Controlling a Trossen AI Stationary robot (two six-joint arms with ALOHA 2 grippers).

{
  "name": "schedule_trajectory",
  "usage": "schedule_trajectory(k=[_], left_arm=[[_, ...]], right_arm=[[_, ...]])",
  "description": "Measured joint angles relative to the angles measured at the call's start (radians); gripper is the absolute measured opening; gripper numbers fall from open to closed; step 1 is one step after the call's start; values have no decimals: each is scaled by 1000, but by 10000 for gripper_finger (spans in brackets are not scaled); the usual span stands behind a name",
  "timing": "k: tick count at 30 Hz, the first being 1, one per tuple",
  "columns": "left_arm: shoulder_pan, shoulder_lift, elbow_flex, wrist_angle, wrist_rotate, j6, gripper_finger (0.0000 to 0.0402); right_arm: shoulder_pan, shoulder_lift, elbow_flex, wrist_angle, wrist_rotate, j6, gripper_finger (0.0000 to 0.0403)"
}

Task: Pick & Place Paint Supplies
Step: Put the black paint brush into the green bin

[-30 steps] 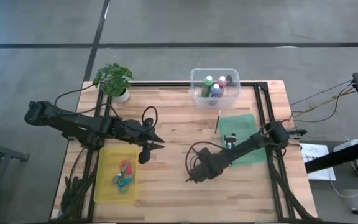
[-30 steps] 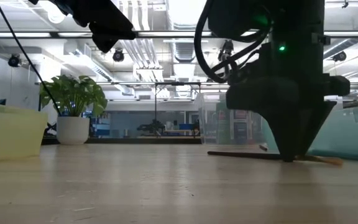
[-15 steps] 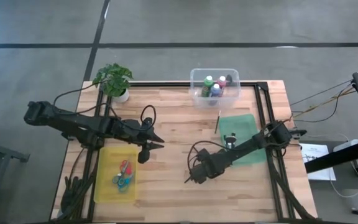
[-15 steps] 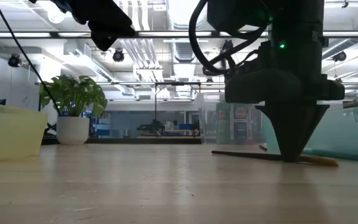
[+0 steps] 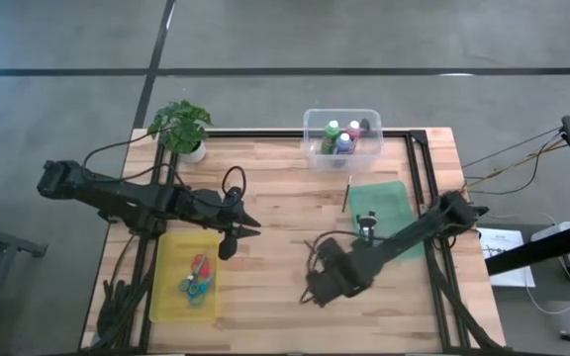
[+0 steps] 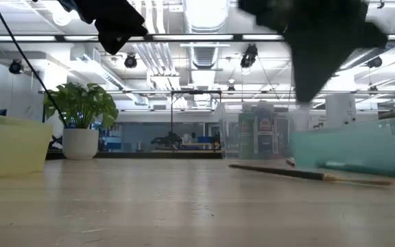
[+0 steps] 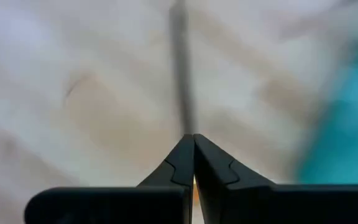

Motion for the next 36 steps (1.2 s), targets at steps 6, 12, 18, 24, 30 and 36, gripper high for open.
schedule_trajectory(k=[6, 12, 18, 24, 30, 36], left_arm=[[0, 0, -2, 0, -1, -4, 113], [0, 0, -2, -1, -4, -2, 113], [0, 0, -2, -1, -28, 5, 113], [0, 0, -2, 0, -31, 5, 113], [0, 1, -2, 0, -27, 3, 113], [0, 1, -2, -1, -23, 1, 113]], right_arm=[[59, -183, 3, -378, 170, 332, 5], [50, -313, -109, -138, 193, 154, 6], [-1, -233, -177, 280, 15, -104, 8], [-38, -103, -173, 187, -142, -138, 24], [-62, -90, -203, 240, -201, -136, 107], [-54, -69, -246, 269, -303, -94, 148]])
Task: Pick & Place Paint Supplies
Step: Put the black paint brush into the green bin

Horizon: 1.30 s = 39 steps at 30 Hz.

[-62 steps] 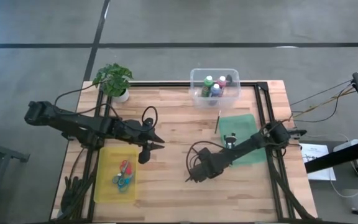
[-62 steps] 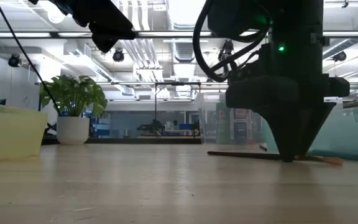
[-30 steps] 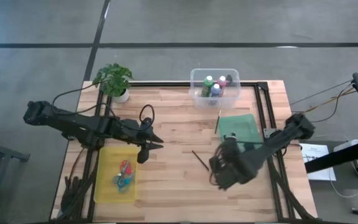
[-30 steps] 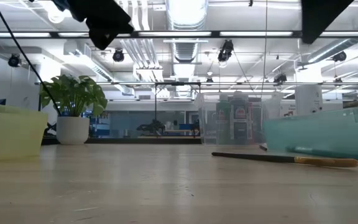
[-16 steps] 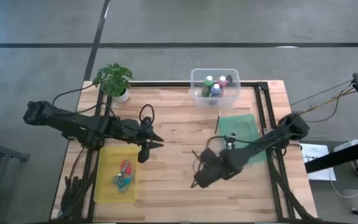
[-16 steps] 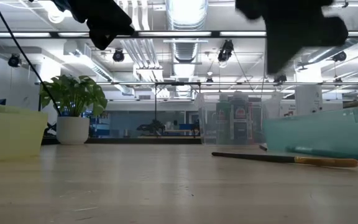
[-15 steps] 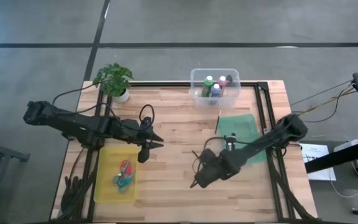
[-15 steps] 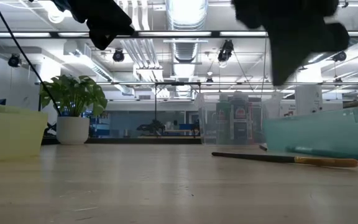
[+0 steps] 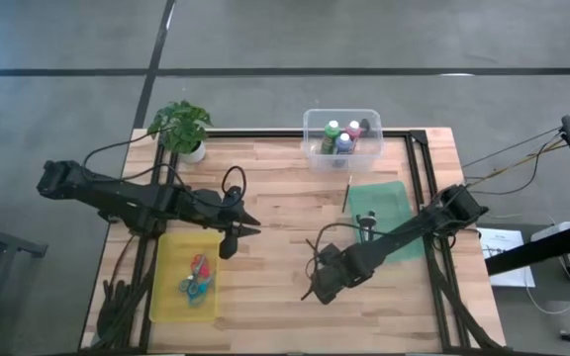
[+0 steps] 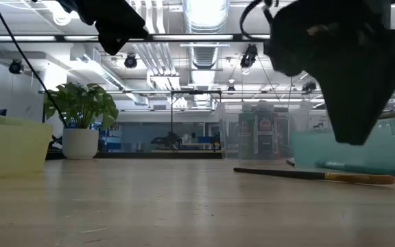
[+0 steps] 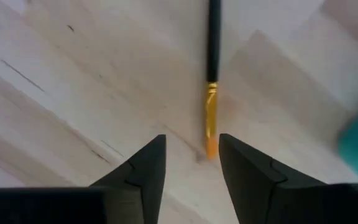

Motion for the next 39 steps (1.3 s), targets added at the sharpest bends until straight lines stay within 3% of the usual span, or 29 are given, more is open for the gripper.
schedule_trajectory(k=[5, 14, 36, 39], left_arm=[[0, 0, 0, 0, 0, 0, 113], [0, 0, 0, 0, 4, -5, 113], [0, 0, 0, -5, 4, -17, 113], [0, 0, 0, -5, 4, -23, 113]], right_arm=[[16, 11, -33, 10, -10, 38, 140], [19, 35, -32, 58, 6, -1, 87], [17, 136, -36, 62, -32, -53, 83], [17, 144, -36, 63, -40, -66, 65]])
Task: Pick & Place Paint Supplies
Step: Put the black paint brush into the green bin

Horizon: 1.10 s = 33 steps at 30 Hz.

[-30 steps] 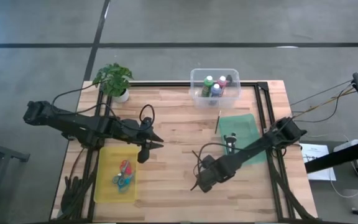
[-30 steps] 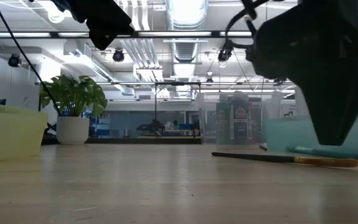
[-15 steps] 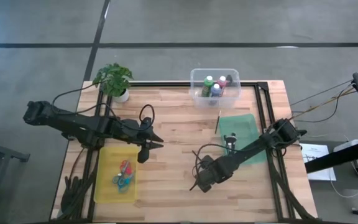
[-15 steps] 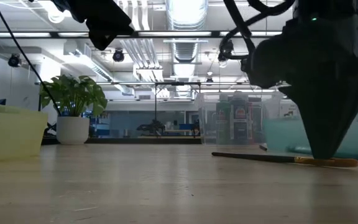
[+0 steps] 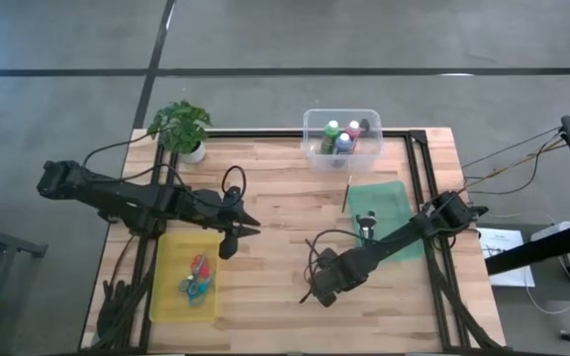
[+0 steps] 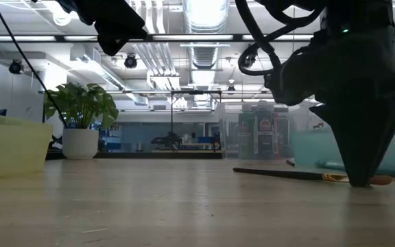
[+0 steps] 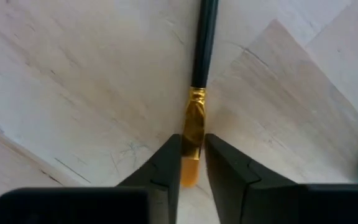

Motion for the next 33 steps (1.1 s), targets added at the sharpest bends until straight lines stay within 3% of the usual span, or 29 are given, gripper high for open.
schedule_trajectory(k=[3, 11, 18, 22, 27, 30, 33], left_arm=[[0, 0, 0, 0, 0, 0, 113], [0, 0, 0, 0, 0, -1, 113], [0, 0, 0, 1, 0, -3, 113], [0, 0, 0, 1, 0, -3, 113], [0, 0, 0, 1, 0, -3, 113], [0, 0, 0, 1, 0, -2, 113], [0, 0, 0, 1, 0, 0, 113]], right_arm=[[0, 0, -1, 11, -2, -19, 22], [9, -14, 2, 21, 12, -11, 10], [42, -60, 52, 4, 120, 74, 8], [71, -158, 86, -38, 262, 174, 8], [101, -310, 121, -333, 465, 354, 8], [112, -414, 126, -579, 495, 461, 8], [112, -510, 83, -649, 477, 496, 8]])
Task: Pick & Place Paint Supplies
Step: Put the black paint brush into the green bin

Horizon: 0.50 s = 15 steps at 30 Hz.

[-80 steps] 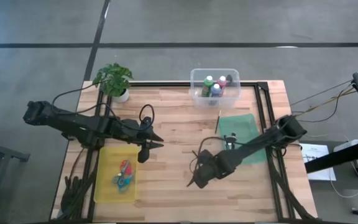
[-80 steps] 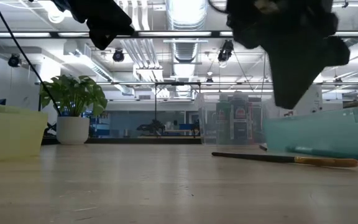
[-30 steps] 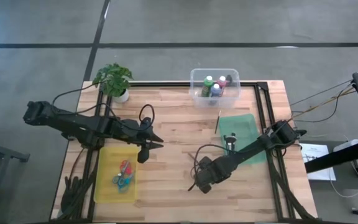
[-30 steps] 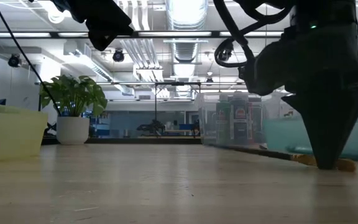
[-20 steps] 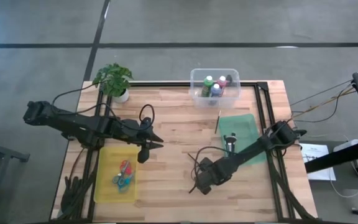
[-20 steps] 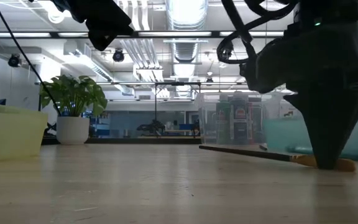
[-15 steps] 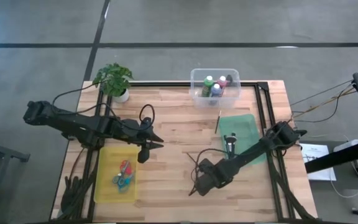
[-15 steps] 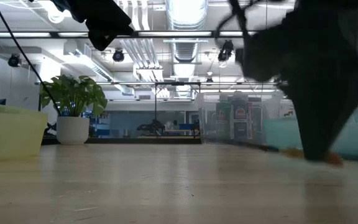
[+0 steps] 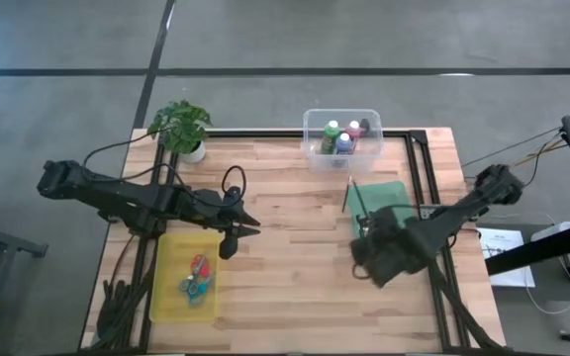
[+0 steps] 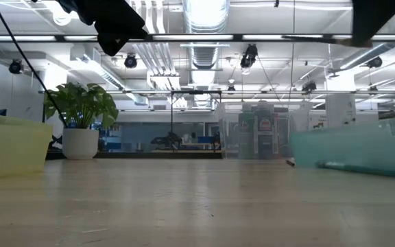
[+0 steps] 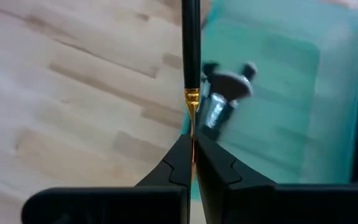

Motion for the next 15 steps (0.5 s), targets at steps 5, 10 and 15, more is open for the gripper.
schedule_trajectory(k=[5, 10, 15], left_arm=[[0, 0, 0, 0, -1, 4, 113], [0, 0, 0, 0, -8, 5, 113], [0, 0, 0, 0, -9, 7, 113]], right_arm=[[-6, -128, -151, 18, -95, 11, 8], [-7, -228, -375, 184, -210, 47, 8], [-7, -287, -547, 283, -282, 126, 8]])
